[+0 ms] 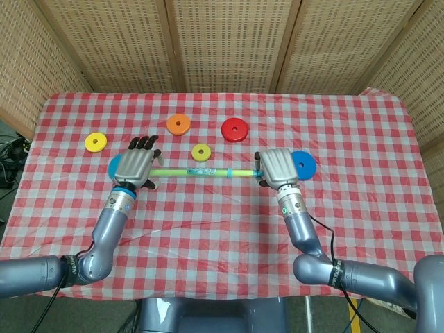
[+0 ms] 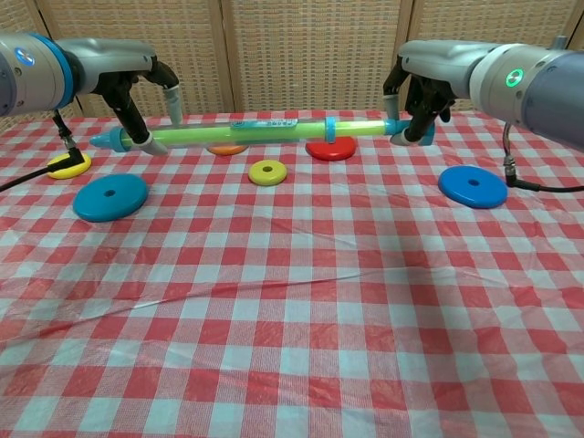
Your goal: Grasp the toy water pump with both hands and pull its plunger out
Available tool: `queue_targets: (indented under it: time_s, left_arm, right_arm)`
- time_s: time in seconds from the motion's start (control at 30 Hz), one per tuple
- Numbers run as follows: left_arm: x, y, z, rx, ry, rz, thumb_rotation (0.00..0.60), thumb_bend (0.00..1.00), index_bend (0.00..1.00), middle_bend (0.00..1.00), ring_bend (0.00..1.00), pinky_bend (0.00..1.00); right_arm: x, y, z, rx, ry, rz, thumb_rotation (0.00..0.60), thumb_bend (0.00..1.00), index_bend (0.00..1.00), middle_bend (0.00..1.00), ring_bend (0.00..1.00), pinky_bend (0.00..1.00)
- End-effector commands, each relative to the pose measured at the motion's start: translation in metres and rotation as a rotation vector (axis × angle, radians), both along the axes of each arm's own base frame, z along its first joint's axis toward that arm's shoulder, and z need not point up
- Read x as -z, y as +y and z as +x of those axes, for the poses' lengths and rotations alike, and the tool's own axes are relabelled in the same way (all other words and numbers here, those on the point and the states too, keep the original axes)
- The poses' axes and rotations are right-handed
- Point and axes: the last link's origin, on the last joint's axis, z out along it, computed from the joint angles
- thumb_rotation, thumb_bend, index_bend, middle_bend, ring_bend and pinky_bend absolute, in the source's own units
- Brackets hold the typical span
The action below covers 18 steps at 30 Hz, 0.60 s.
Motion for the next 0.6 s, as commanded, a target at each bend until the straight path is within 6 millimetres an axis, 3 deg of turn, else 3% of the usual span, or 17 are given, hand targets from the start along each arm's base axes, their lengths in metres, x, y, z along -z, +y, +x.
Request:
queue_targets:
  time_s: [0.03, 0.3, 0.6]
  left_arm:
    - [0.002, -0.0007, 0.0006, -0.003, -0.001, -0.001, 0.6, 0.22, 0.44, 0.0, 0.0, 0.0]
    - [0.0069, -0.0036, 0.0029, -0.002, -0.003, 0.015, 0.6, 0.43, 0.53, 0.0, 0.0, 0.0]
    - [0.0067, -0.0068, -0.0009, -0.018, -0.004, 0.033, 0.6, 0.44, 0.58, 0.0, 0.0, 0.0]
  right_arm:
    - [-0.0005, 0.0007, -0.0004, -0.001, -0.001, -0.001, 0.6, 0.55, 0.83, 1.0, 0.94, 0.66]
    - [-0.0014, 0.0029, -0.0045, 0.008, -0.006, 0.005, 0.6, 0.55, 0.83, 1.0, 0.94, 0.66]
    - [-0.0064, 0.0008, -0.0099, 0.016, 0.003, -0.009, 0.6, 0.55, 0.83, 1.0, 0.94, 0.66]
